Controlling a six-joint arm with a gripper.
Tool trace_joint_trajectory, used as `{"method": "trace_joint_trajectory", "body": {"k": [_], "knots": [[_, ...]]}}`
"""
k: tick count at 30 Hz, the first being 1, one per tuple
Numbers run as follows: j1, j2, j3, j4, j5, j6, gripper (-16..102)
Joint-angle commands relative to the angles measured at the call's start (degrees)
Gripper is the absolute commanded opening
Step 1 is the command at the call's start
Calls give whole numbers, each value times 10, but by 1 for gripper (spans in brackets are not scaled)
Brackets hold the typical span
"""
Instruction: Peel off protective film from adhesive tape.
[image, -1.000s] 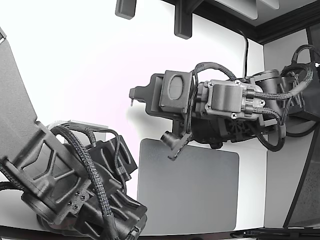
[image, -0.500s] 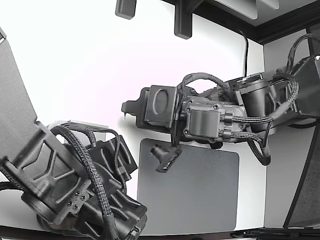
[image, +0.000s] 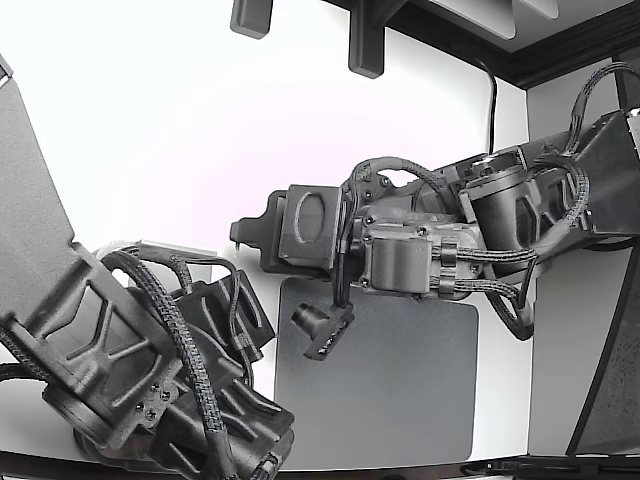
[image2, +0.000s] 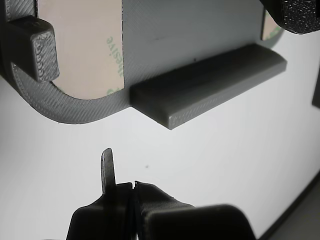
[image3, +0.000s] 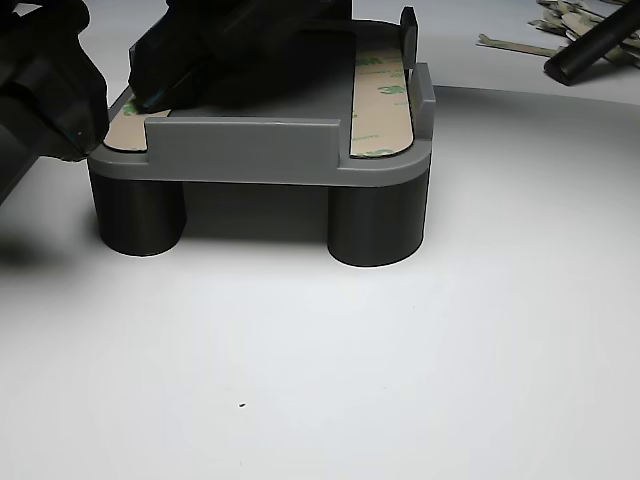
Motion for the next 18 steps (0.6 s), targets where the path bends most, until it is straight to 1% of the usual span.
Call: {"method": "trace_joint_trajectory", "body": {"k": [1,10,18], "knots": [[-3,7,-10,-7,4,4,-11],[0,-30,-23,-21,14,22,-11],[8,-49,-43,-13,20,37,-11]]}}
